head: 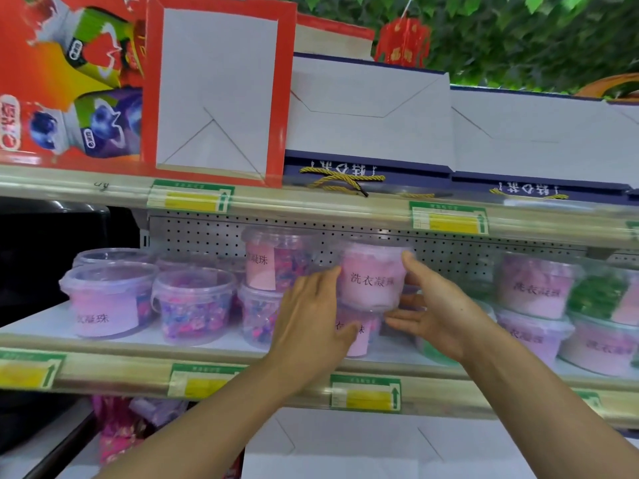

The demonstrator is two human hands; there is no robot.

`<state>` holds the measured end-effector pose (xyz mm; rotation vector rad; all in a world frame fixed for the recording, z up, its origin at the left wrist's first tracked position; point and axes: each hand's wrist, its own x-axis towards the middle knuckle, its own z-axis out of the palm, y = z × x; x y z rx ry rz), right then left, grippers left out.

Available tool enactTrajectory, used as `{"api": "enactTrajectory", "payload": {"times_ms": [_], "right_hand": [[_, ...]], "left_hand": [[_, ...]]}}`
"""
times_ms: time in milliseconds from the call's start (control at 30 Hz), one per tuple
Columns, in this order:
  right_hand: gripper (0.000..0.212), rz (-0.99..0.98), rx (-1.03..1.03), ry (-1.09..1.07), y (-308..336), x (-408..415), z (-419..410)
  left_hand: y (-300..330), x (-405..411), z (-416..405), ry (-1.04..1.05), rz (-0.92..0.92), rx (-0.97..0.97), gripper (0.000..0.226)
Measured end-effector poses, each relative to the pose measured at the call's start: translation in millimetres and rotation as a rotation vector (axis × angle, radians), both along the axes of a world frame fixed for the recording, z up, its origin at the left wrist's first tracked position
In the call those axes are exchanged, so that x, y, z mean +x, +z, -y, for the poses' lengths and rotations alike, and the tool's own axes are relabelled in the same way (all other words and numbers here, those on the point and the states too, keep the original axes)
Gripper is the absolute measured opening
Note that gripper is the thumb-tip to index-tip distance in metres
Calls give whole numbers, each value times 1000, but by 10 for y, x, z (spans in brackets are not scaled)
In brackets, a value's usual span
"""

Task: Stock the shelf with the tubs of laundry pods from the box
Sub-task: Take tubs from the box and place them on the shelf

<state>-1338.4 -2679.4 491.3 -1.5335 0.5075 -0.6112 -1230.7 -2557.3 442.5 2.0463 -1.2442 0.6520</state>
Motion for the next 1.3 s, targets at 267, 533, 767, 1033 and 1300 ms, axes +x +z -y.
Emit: {"api": "enactTrajectory", "payload": {"times_ms": [267,533,767,1033,1300], "right_hand": [[41,-209,-748,-86,-254,114,147],[66,-296,-1180,-260,-541,203,105],[63,-222,-1330,-301,-848,-187,-46],[40,-343,-1290,-193,-1665,-754,-70],[42,-581,-1098,14,-2503,-1360,300]], "left_hand": [[109,138,113,35,-235,66,83],[52,165,71,7,-177,131,68],[-208,-156,-190,-11,25,61,64],[-953,-639,-200,-129,-100,253,34],[-1889,-1221,131,-57,-349,484,28]]}}
